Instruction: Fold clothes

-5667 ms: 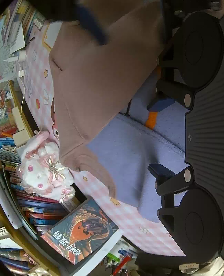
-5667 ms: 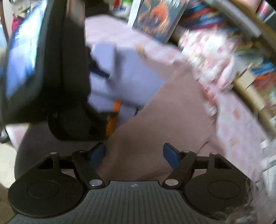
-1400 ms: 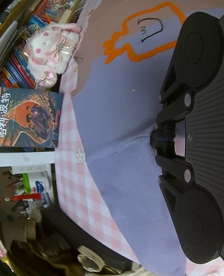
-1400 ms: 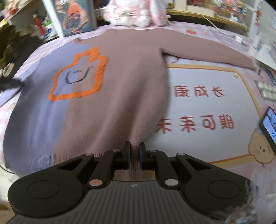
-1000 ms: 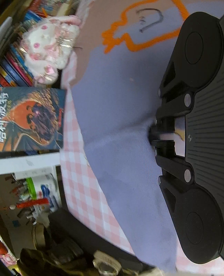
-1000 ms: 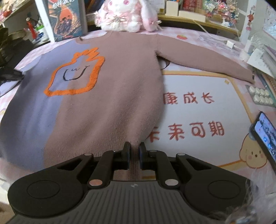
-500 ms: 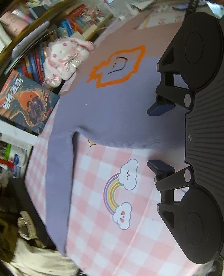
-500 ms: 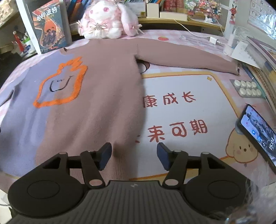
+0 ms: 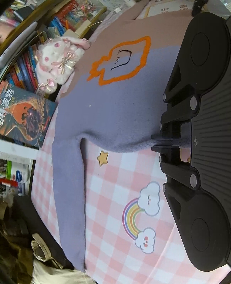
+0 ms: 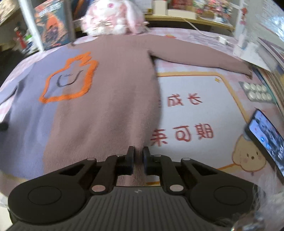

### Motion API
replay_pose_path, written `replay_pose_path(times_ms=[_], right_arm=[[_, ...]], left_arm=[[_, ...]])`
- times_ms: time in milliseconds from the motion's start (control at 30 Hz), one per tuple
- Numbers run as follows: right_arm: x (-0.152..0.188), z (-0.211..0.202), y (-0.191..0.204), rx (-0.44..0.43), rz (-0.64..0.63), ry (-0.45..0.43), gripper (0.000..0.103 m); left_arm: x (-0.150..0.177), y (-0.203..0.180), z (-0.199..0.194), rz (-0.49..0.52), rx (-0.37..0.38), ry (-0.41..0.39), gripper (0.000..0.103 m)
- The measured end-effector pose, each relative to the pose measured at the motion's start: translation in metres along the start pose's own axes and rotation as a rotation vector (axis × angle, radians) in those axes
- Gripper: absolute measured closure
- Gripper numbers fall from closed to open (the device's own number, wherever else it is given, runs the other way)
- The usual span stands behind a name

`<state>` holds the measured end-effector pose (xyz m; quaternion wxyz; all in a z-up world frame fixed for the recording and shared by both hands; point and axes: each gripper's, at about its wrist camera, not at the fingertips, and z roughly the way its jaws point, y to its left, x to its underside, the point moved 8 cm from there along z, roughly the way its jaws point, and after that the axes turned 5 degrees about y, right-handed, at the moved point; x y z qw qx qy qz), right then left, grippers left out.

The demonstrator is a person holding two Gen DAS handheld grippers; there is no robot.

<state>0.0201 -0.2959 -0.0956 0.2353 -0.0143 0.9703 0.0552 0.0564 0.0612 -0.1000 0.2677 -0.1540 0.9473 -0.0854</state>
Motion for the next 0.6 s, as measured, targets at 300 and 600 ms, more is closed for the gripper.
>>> replay_pose_path(times_ms=[300,600], right_arm=[[0.000,-0.002,-0.002,0.000,0.005,-0.008,0.094],[0.000,-0.002,-0.007,-0.008,0.011,-0.006,0.092]], left_arm=[[-0.003,-0.008,0.006,0.053,-0.016,0.006,0.099],[-0.001,-0.010,0.003,0.119,-0.011,0.020,0.093]])
